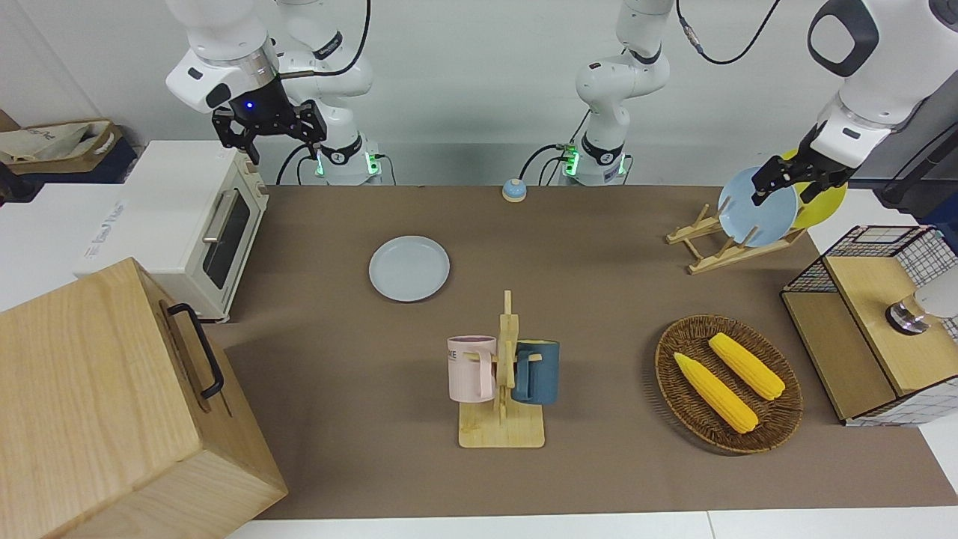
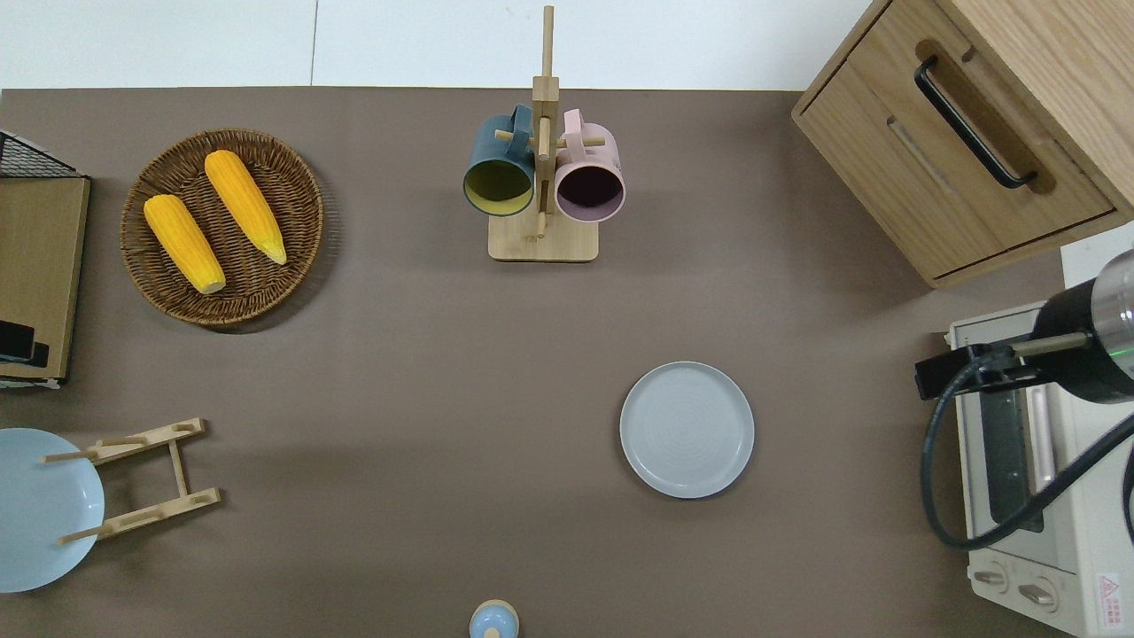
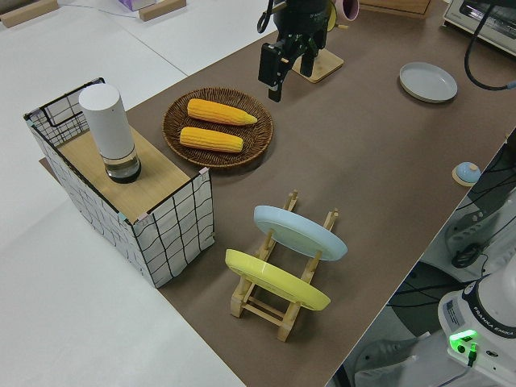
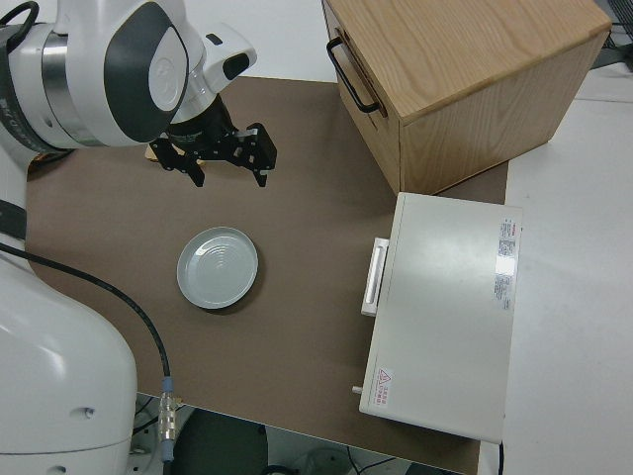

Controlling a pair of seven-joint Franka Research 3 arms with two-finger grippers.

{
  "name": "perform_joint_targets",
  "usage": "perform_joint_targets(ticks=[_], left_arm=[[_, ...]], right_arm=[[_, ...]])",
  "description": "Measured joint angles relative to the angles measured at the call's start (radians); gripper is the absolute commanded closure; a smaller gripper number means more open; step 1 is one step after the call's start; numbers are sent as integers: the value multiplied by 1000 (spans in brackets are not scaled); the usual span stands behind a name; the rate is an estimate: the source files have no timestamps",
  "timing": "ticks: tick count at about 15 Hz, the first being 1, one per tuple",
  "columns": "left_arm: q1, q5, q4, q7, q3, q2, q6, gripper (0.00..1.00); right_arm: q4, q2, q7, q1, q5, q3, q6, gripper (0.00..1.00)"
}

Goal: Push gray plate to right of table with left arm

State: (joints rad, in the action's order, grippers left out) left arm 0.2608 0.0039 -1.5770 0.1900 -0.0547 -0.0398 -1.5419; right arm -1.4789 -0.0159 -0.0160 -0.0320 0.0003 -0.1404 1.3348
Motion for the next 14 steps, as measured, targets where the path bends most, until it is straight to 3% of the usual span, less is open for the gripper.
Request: perform_joint_targets(ticks=[3,7,14], left_arm=[[-47,-19,4,5,29,4,0,0],[-80,-89,34,7,30,10,0,0],[-151,-66,48,10,63,14,0,0]], right_arm=[[0,0,0,0,0,0,0,17],[0,0,0,0,0,0,0,17],[0,0,0,0,0,0,0,17]])
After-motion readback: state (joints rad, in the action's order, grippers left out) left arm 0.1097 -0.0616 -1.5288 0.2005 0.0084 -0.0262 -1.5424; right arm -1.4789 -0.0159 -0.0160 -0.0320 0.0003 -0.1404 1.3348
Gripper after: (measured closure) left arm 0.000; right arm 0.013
